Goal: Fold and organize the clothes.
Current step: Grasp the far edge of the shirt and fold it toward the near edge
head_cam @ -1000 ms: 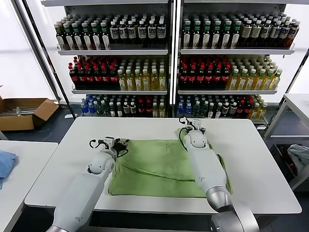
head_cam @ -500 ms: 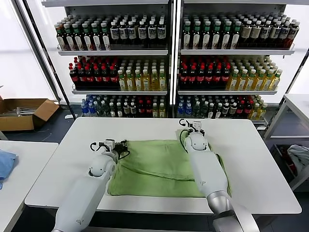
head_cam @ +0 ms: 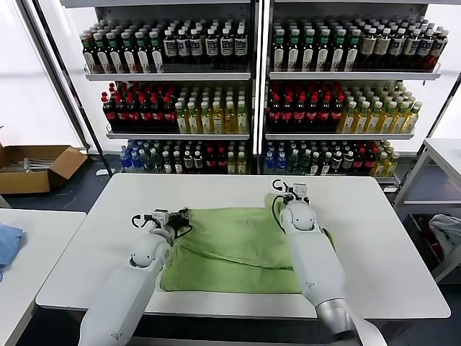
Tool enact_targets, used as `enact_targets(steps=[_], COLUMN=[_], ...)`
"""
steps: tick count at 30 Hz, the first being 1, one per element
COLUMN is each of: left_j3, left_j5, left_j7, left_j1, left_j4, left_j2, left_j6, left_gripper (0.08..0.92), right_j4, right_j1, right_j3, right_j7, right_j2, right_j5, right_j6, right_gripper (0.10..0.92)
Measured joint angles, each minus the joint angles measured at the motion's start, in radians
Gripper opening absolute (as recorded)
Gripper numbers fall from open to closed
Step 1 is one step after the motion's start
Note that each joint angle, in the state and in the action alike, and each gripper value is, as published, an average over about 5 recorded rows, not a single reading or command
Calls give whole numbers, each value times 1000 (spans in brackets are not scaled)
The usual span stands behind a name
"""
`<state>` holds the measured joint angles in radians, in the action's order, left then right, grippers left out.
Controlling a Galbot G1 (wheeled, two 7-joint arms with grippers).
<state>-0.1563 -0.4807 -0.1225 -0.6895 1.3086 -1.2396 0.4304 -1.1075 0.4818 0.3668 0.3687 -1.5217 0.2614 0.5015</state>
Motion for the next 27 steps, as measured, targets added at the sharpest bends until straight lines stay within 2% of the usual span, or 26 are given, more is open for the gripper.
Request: enact_targets(steps=[16,27], left_j3=[-31,-76], left_j5=[36,66], left_j7=[-6,6], left_j1=[-67,-190], left_j4=[184,314], left_j2=[55,61], left_j6=[-51,-56], left_gripper=[90,90], right_j4=[-337,-564], right_j1=[163,386], right_j3=[-14,11], right_j7=[46,69], right_j2=[71,82], right_j5=[17,3], right_j6=[40,55], right_gripper=[105,105])
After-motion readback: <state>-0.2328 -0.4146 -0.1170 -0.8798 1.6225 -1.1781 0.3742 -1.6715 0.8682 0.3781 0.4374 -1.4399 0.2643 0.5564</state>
